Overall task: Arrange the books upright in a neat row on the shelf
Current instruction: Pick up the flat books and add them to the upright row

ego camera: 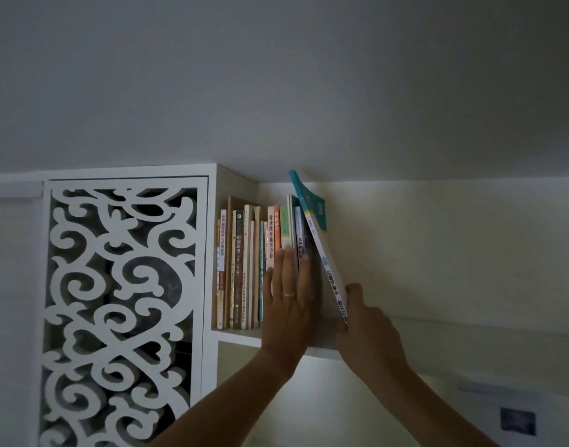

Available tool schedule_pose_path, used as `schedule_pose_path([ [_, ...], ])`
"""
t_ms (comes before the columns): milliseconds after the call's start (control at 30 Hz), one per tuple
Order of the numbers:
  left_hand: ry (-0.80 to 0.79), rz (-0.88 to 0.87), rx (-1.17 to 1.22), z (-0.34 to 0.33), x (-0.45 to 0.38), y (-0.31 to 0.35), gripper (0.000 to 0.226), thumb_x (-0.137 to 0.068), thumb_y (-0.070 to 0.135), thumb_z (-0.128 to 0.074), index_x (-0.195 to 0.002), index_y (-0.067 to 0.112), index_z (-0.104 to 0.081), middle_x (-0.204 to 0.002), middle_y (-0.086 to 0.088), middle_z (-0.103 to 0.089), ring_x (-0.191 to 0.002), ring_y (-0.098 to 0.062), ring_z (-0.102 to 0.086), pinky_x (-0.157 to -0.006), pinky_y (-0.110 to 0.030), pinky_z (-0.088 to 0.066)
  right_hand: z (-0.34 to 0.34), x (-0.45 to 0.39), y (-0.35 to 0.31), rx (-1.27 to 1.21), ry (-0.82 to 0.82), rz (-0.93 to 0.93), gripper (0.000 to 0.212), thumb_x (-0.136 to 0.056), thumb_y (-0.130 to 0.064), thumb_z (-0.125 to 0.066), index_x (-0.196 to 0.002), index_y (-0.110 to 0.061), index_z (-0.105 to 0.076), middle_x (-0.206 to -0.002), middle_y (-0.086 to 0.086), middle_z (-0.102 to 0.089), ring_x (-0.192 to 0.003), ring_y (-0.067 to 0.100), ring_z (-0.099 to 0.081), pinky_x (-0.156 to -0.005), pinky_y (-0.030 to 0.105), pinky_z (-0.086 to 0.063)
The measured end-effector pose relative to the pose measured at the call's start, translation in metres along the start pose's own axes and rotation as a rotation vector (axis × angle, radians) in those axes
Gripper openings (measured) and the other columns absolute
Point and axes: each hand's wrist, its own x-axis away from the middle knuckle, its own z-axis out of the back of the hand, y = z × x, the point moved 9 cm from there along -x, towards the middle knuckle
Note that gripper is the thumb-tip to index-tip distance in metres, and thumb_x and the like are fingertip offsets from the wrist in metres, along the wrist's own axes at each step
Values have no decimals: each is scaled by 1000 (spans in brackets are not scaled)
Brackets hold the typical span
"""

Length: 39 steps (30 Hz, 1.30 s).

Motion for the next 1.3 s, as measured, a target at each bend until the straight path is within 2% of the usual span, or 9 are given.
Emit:
schedule_pose_path([
  [233,-194,-93,93,-15,1,28,71,-109,56,-28,-161,9,-26,-170,-17,-13,-160,-29,-3,-128,-49,-16,92,29,-47,-32,294,130,41,-98,-30,-51,-138,-28,-42,-94,-4,-70,-52,0,-39,-48,9,-26],
  [333,-137,-35,172,-7,-1,23,81,-103,51,-52,-163,8,-18,-169,-21,-15,-159,-30,-5,-129,-44,-8,125,36,-47,-166,549,184,34,-97,-24,-52,-131,-21,-55,-83,3,-71,-52,9,-55,-48,22,-52],
  [433,-66,-5,288,4,-3,13,81,-99,28,-66,-161,5,-20,-166,-18,-25,-154,-28,-27,-126,-47,-27,150,21,-31,-120,647,179,23,-95,-9,-57,-114,-22,-56,-71,-2,-60,-57,19,-59,-54,31,-52],
  [667,-92,79,395,14,-15,11,117,-80,54,-78,-162,5,-11,-169,-16,-12,-158,-28,-10,-126,-40,-15,179,-36,-20,86,336,548,36,-96,-1,-52,-99,-36,-55,-79,-16,-48,-73,-3,-45,-103,53,-39],
  [767,-107,150,482,17,-29,17,118,-80,64,-72,-164,16,-4,-171,-12,-6,-159,-26,-3,-126,-47,-15,168,-41,-22,39,96,656,32,-98,-5,-53,-97,-37,-58,-89,-8,-61,-85,12,-58,-84,42,-49],
  [867,-193,102,672,19,-55,38,90,-85,51,-76,-157,23,-29,-161,-8,-34,-150,-25,-32,-120,-40,-32,141,-37,-33,29,23,704,25,-99,-10,-53,-104,-33,-61,-95,-8,-64,-88,14,-58,-79,39,-50],
  [1000,-463,248,1036,-8,-67,44,34,-100,30,-66,-129,14,-63,-118,-1,-71,-106,-20,-70,-75,-13,-57,136,-48,-32,68,239,660,33,-98,-9,-58,-125,-26,-58,-102,0,-65,-90,19,-59,-79,41,-52],
  [1200,-362,247,834,-21,-72,35,36,-104,38,-57,-125,10,-64,-117,-7,-73,-100,-19,-71,-73,-17,-58,148,-53,-12,307,751,352,63,-81,-34,-74,-137,-15,-51,-140,14,-47,-131,34,-42,-114,52,-28],
  [1300,-233,233,726,-16,-76,30,33,-106,42,-51,-123,16,-63,-106,-5,-75,-89,-20,-73,-71,-32,-64,149,-47,8,297,864,189,59,-79,-26,-78,-129,-12,-49,-140,19,-42,-127,36,-40,-101,45,-33],
])
